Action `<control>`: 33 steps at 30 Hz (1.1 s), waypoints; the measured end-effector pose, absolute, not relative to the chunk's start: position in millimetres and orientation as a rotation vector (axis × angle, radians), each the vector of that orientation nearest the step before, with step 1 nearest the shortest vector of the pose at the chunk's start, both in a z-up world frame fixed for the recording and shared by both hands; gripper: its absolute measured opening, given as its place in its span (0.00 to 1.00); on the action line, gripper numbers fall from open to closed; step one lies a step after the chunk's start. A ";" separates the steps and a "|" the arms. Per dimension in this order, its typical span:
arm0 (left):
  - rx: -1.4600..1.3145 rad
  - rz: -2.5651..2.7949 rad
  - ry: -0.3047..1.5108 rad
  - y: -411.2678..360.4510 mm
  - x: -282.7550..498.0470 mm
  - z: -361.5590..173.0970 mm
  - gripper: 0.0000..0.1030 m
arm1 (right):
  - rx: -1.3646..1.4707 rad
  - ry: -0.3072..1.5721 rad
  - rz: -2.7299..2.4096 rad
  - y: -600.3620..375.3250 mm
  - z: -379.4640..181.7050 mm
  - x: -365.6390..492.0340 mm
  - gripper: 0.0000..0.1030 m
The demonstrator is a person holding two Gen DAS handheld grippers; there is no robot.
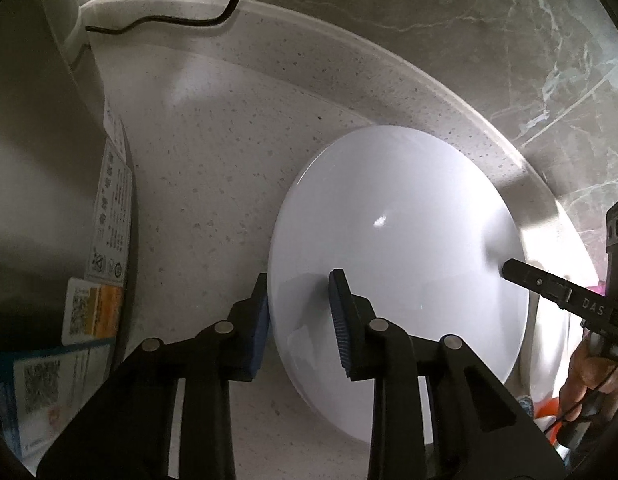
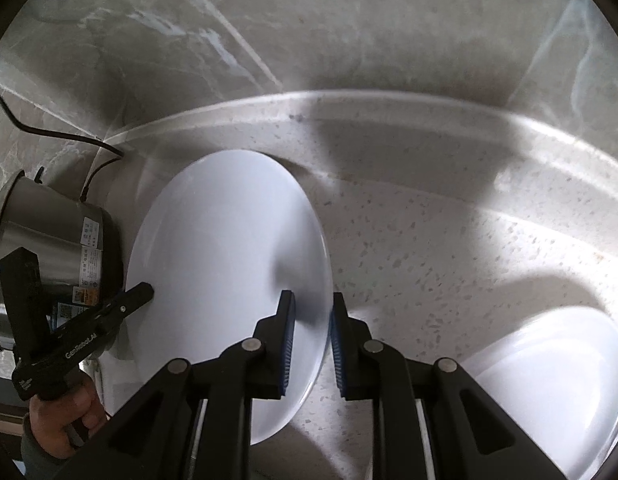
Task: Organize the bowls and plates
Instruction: 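Close both grippers on opposite points of the large white plate's rim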
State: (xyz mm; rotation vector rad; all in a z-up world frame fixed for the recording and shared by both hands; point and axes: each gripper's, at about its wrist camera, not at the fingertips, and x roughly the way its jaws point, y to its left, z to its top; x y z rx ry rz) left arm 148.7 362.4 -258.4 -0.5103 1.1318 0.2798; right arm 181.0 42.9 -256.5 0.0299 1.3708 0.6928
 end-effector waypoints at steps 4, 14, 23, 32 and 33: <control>-0.481 0.296 1.101 364.0 147.1 -247.6 0.24 | 0.028 1.350 0.696 44.7 -251.9 178.7 0.18; -0.461 0.287 1.070 349.5 134.9 -233.9 0.23 | 0.028 1.298 0.697 44.1 -241.3 172.7 0.18; -0.441 0.284 1.027 327.0 134.7 -223.3 0.23 | 0.016 1.264 0.702 43.1 -231.6 169.8 0.18; -0.425 0.285 1.012 317.0 120.1 -210.7 0.23 | 0.002 1.239 0.711 40.1 -224.6 161.0 0.18; -0.425 0.285 1.011 313.5 120.3 -210.3 0.23 | 0.002 1.239 0.711 40.0 -224.3 160.1 0.18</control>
